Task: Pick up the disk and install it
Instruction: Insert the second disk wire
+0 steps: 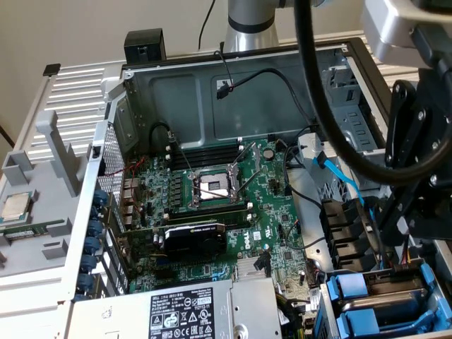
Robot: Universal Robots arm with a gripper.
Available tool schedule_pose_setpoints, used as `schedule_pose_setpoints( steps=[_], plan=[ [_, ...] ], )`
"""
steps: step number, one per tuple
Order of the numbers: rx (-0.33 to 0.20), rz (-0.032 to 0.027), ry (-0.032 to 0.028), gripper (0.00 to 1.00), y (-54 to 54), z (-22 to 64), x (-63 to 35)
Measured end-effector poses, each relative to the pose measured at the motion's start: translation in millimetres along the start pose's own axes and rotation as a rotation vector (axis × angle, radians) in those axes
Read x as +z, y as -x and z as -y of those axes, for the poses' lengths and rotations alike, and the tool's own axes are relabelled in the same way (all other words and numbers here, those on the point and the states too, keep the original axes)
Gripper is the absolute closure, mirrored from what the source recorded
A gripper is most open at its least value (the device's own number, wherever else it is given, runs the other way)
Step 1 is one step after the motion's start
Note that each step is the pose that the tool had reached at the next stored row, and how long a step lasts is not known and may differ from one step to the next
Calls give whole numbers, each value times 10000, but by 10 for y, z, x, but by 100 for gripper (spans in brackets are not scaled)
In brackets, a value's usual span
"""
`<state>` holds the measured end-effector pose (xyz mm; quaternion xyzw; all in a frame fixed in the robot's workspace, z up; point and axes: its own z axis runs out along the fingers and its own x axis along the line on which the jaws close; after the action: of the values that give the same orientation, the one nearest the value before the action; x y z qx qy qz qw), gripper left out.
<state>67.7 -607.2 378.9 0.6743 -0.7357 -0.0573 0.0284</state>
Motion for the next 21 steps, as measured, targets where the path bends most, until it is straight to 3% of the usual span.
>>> schedule_pose_setpoints(
  steps=[1, 5, 15, 21],
  plan=[
    [-3, 8, -45, 84, -1, -16, 5],
    [-5, 16, -77, 84, -12, -82, 22],
    [-6, 23, -80, 84, -19, -91, 27],
    [-2, -9, -82, 84, -18, -90, 28]
  ],
)
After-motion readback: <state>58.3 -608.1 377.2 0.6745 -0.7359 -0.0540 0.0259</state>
